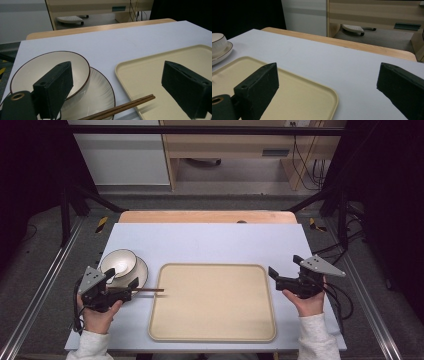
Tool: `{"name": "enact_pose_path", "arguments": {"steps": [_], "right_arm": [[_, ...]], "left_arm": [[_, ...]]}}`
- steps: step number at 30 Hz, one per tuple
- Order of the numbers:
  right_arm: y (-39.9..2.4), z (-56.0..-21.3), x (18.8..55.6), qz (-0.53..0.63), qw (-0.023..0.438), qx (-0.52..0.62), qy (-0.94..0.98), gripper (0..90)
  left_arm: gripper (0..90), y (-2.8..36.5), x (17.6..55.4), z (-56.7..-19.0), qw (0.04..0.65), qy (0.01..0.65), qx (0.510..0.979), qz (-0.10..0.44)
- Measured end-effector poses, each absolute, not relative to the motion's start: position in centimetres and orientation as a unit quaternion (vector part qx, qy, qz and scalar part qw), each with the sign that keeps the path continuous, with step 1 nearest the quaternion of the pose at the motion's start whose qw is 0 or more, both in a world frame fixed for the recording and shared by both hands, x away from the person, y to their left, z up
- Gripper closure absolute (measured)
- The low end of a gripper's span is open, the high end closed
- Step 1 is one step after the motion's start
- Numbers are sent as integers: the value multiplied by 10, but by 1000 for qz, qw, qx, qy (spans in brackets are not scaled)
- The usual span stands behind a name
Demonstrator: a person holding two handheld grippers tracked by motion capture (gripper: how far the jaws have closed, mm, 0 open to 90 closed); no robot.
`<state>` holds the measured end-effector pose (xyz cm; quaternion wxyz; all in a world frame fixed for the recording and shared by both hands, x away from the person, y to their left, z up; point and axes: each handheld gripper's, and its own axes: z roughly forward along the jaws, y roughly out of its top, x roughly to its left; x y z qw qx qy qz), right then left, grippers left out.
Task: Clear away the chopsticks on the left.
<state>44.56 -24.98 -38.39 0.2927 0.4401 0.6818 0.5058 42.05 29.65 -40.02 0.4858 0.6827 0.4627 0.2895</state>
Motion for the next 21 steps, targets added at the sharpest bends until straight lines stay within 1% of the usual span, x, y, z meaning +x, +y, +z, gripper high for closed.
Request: {"name": "enact_pose_path", "arguments": {"steps": [9, 21], "right_arm": [[-249, -382, 442, 507, 295, 440, 680, 41], [-237, -379, 440, 502, 284, 432, 694, 47]], "left_arm": [[99, 309, 411, -402, 482, 461, 688, 287], [102, 330, 397, -414, 466, 473, 695, 274]]}}
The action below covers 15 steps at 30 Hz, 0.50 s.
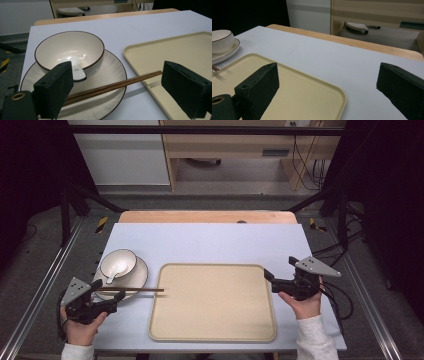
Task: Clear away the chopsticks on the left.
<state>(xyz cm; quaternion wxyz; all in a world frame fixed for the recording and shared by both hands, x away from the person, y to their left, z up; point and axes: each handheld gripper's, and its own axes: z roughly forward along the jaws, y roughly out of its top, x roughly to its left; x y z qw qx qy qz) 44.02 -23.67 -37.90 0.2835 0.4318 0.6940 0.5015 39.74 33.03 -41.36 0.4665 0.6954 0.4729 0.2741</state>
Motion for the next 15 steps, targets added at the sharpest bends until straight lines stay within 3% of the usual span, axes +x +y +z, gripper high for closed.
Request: {"name": "enact_pose_path", "arguments": {"steps": [15], "right_arm": [[-233, -382, 442, 495, 275, 432, 702, 52]], "left_arm": [[118, 345, 399, -429, 417, 478, 721, 280]]}}
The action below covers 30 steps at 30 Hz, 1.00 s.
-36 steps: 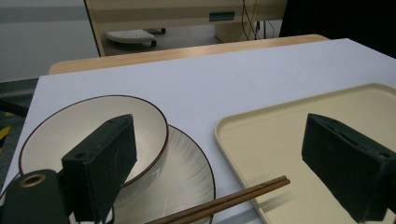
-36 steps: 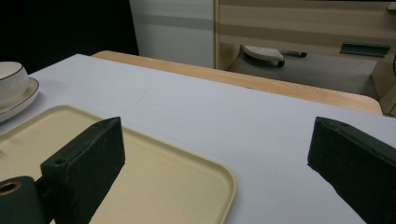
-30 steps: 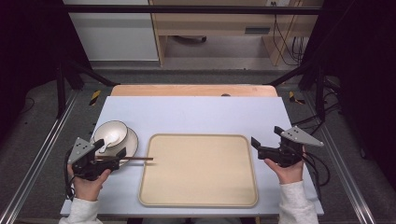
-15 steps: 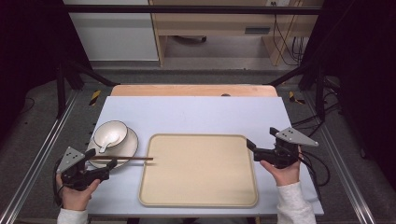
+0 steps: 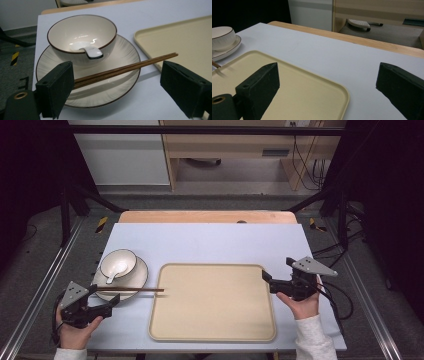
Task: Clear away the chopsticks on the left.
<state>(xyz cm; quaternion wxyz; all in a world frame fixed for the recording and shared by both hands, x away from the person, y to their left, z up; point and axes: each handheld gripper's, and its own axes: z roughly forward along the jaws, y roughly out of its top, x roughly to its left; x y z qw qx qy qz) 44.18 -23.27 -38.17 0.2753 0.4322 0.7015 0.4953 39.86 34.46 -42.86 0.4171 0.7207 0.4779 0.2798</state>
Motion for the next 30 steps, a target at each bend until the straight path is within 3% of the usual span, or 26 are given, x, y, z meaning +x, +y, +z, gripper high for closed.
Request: {"name": "enact_pose_path", "arguments": {"steps": [15, 30], "right_arm": [[-229, -385, 444, 490, 268, 433, 707, 59], [-229, -384, 443, 491, 267, 432, 707, 62]], "left_arm": [[252, 353, 430, -455, 375, 482, 743, 274], [334, 345, 432, -459, 344, 467, 763, 285]]}}
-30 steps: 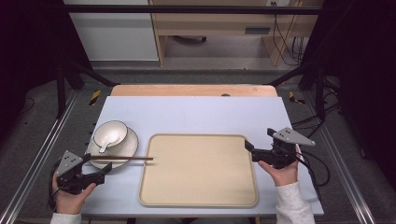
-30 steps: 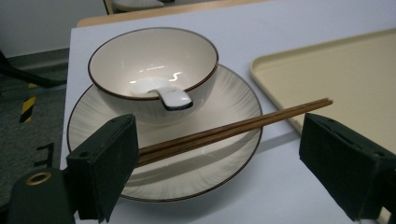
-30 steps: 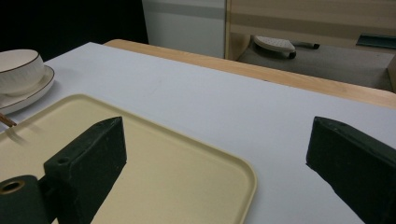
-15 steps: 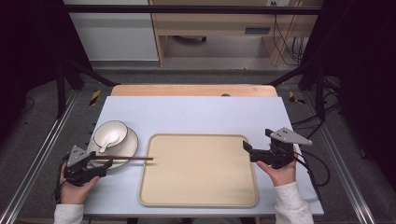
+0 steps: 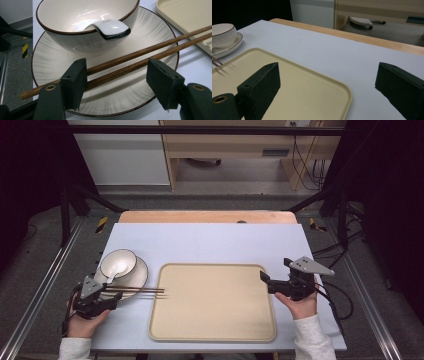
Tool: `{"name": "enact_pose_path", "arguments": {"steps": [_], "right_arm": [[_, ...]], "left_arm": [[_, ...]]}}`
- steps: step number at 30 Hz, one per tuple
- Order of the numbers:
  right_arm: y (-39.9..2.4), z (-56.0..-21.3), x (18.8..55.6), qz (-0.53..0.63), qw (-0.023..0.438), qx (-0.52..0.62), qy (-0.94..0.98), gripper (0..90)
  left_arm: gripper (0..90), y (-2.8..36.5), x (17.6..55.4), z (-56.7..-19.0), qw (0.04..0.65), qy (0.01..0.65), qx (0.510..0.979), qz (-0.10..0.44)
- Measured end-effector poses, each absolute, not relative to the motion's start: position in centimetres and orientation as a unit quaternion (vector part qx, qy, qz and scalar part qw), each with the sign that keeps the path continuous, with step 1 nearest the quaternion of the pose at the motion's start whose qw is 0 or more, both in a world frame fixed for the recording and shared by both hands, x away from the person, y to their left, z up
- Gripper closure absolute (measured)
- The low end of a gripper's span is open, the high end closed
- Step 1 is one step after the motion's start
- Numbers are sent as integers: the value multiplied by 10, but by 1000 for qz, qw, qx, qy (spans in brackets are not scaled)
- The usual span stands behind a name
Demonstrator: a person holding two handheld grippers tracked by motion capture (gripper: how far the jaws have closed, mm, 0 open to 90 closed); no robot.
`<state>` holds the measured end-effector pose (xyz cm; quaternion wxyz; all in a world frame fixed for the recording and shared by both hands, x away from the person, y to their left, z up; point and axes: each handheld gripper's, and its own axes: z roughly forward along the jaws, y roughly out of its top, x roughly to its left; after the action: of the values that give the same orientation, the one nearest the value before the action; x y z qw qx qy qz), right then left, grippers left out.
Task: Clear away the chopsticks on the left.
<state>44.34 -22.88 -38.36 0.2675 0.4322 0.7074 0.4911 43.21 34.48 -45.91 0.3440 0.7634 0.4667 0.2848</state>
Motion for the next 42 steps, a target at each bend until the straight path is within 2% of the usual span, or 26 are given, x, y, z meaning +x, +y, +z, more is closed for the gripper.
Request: {"name": "enact_pose_path", "arguments": {"steps": [4, 17, 20, 25, 29, 33, 36, 42], "right_arm": [[-229, -383, 443, 492, 268, 432, 707, 62], [-230, -382, 442, 493, 268, 432, 706, 62], [-231, -381, 442, 492, 270, 432, 706, 62], [-231, -381, 442, 492, 270, 432, 706, 63], [-230, -382, 443, 491, 269, 432, 707, 63], [-231, -381, 442, 490, 269, 432, 707, 63], [-231, -381, 442, 492, 268, 433, 707, 64], [-231, -381, 442, 491, 268, 432, 707, 64]], "left_arm": [[408, 344, 431, -458, 332, 468, 765, 292], [551, 339, 428, -454, 320, 451, 785, 280], [632, 337, 427, -452, 312, 447, 791, 277], [682, 336, 426, -450, 314, 448, 793, 269], [701, 337, 427, -451, 320, 450, 788, 273], [618, 337, 430, -454, 320, 447, 791, 269], [607, 337, 431, -454, 321, 451, 790, 265], [740, 335, 429, -450, 318, 449, 794, 261]]}}
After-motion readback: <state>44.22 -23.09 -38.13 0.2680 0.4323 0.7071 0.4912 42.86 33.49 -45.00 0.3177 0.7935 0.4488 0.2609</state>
